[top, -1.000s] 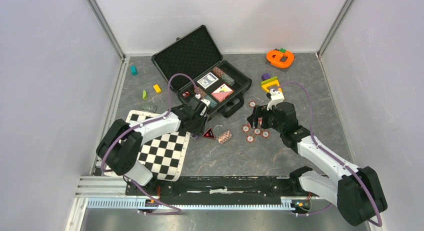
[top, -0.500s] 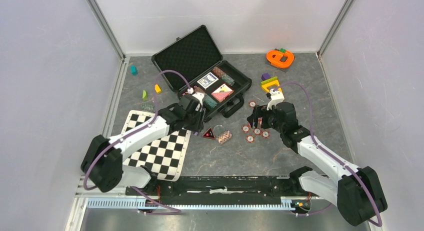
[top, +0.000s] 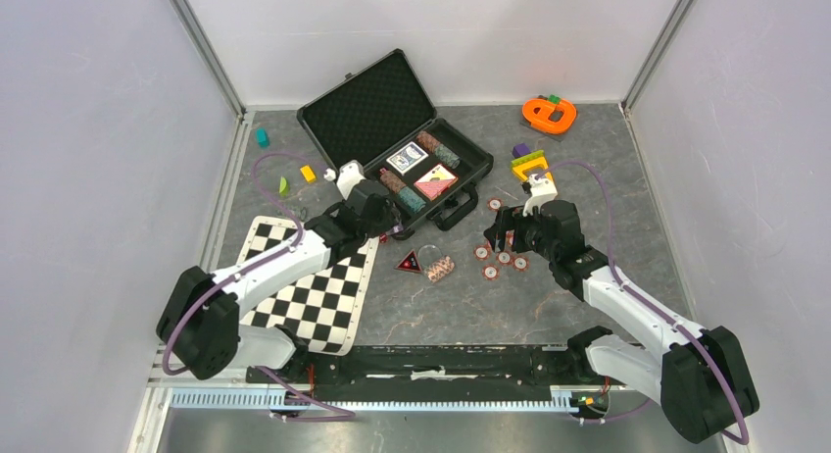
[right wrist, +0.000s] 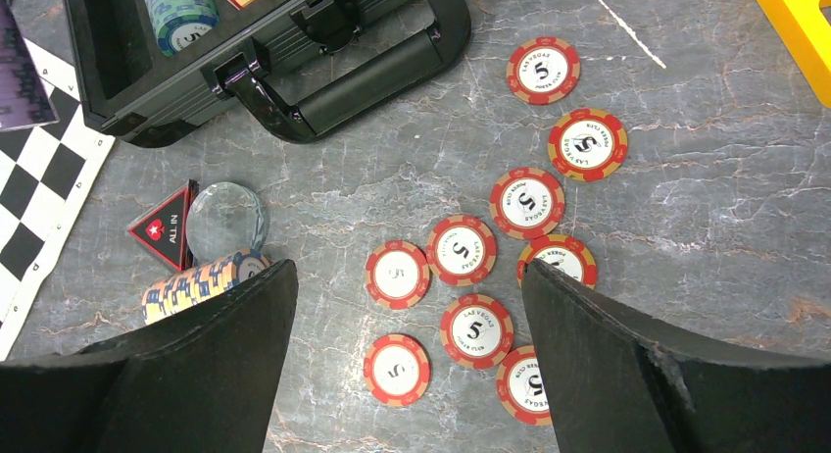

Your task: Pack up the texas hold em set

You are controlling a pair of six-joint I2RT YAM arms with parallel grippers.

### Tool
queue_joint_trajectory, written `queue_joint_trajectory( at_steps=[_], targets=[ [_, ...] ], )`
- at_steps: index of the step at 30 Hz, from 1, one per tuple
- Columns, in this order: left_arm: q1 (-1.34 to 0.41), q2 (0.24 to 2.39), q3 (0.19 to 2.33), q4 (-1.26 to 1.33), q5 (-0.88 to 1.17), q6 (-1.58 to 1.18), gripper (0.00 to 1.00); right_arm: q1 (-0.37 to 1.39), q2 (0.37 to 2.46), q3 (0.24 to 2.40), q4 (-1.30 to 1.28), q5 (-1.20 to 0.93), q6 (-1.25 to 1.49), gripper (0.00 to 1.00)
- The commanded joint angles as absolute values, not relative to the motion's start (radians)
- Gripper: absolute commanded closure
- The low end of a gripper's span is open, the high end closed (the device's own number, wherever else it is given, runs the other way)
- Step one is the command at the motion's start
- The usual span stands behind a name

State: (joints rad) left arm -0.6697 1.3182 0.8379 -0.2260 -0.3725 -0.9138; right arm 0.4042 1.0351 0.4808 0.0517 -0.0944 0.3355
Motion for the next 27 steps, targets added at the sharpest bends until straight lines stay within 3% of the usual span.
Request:
queue_joint_trajectory(
  at_steps=[1,9,27],
  targets=[
    [-0.670,1.347,0.893,-0.118,-0.521,-1.189,0.98,0.408,1.023,0.492,0.086,-0.093,0.331,0.10],
    [-0.669,1.379,0.862,-0.079,-0.651,-1.307,0.97,0.408,1.020,0.491,0.084,-0.091,0.328,0.10],
    [-0.666,1.532,0.926,-0.071,-0.540,-1.372,0.88,0.408,1.023,0.486,0.084,-0.087,0.328,0.10]
  ],
)
